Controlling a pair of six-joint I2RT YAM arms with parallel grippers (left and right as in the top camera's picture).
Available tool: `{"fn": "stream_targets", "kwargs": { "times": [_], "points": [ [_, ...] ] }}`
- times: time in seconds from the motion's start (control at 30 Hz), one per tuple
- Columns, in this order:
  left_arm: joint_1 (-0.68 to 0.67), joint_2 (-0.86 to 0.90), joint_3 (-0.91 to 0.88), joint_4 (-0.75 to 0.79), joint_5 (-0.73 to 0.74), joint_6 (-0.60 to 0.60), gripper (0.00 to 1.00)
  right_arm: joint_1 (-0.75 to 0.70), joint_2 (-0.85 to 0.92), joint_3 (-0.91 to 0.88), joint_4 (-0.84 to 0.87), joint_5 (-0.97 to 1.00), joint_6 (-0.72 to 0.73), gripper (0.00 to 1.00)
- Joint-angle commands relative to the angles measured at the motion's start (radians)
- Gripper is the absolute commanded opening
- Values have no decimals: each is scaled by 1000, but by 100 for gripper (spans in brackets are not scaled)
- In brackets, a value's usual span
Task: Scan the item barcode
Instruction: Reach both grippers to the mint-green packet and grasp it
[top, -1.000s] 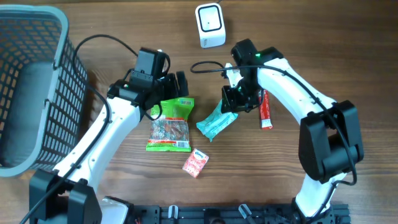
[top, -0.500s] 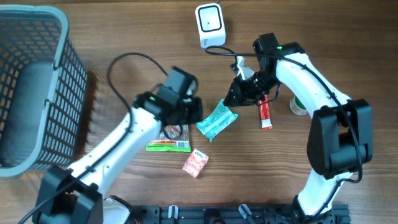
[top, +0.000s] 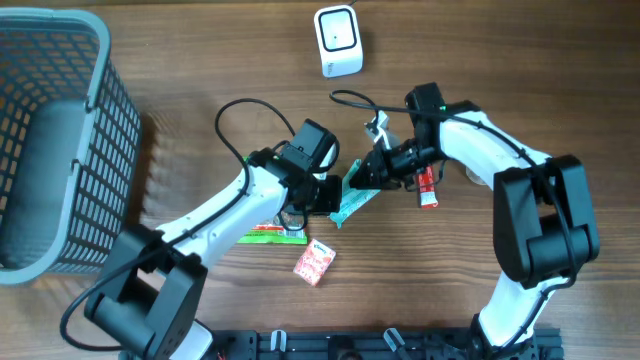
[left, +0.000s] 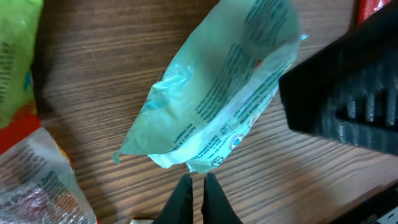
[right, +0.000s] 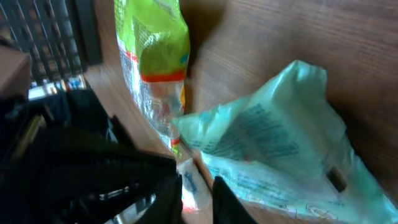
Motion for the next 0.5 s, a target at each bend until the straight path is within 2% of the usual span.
{"fn": "stream_targets", "kwargs": {
  "times": [0.0,0.13,0.27,0.47],
  "points": [
    [3,11,-6,17,26,24,4,9,-13,-49,87,-41,99,15],
    [3,13,-6,31,26,23,4,40,-13,-76,140,-23,132,14],
    [3,27,-6,43,26,23,4,73,-13,-78,150,76,187,13],
    [3,77,-6,58,26,23,4,80,-13,-78,150,84,196,13]
  ]
}}
